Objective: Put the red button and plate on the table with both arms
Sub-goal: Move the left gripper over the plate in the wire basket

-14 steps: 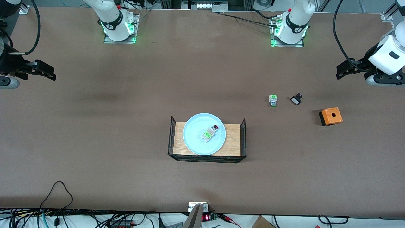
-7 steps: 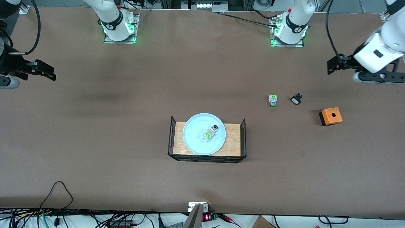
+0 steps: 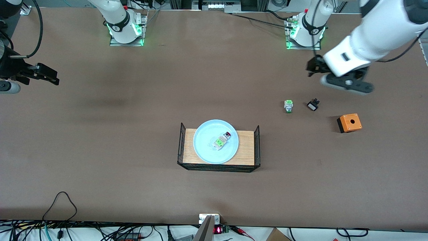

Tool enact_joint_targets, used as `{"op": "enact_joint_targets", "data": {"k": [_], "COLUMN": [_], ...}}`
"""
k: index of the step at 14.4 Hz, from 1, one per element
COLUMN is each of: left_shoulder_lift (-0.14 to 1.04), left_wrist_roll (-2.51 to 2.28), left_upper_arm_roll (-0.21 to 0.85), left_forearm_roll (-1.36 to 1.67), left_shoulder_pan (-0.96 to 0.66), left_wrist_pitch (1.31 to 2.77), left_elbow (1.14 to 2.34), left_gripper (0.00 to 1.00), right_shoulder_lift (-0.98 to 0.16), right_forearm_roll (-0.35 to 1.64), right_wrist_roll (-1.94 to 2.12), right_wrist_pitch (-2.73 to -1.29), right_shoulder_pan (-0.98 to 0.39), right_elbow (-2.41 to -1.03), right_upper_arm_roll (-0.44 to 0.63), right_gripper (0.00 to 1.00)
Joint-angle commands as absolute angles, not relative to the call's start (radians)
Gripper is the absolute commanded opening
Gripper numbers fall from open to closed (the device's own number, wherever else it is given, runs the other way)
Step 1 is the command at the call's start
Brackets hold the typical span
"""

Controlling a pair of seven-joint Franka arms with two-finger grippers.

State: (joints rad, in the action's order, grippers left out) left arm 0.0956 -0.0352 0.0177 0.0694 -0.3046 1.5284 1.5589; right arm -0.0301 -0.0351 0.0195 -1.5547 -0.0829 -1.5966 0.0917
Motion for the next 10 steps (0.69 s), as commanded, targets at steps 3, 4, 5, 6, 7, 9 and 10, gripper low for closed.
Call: {"op": "enact_joint_targets", "data": {"k": [3,4,5,6,7,9,10], "left_shoulder_lift": [0.290,0.316,0.343,0.371,0.411,0.486,0.521], "left_wrist_roll": [-0.038,-0.038,-0.038,-0.038,-0.038,-0.032,-0.019], "left_upper_arm_roll": [0.048,0.048,0.048,0.046,0.048,0.048,0.048], "left_forearm_roll": [0.086,0.077,0.077,0.077,0.077,0.077,0.077], "left_shoulder_pan": [-0.408,-0.440,-0.466,-0.482,-0.486,-0.506,-0.509], "left_wrist_pitch": [1.674,1.750,1.793,1.828,1.868,1.963,2.012], "left_elbow": [1.368,1.368,1.365,1.347,1.315,1.254,1.234], "left_gripper": [1.00,1.00,1.00,1.00,1.00,1.00,1.00], "right_shoulder_lift": [-0.017,-0.017,-0.017,-0.017,-0.017,-0.017,-0.017], "right_forearm_roll": [-0.038,-0.038,-0.038,-0.038,-0.038,-0.038,-0.038], "right_wrist_roll": [0.037,0.037,0.037,0.037,0.037,0.037,0.037], "right_wrist_pitch": [-1.555,-1.557,-1.559,-1.559,-1.559,-1.559,-1.560], "right_shoulder_pan": [-0.084,-0.084,-0.084,-0.084,-0.084,-0.084,-0.084], "right_elbow": [-1.597,-1.597,-1.597,-1.597,-1.597,-1.598,-1.598], "right_upper_arm_roll": [0.091,0.092,0.091,0.091,0.091,0.091,0.092], "right_gripper": [1.00,1.00,1.00,1.00,1.00,1.00,1.00]}}
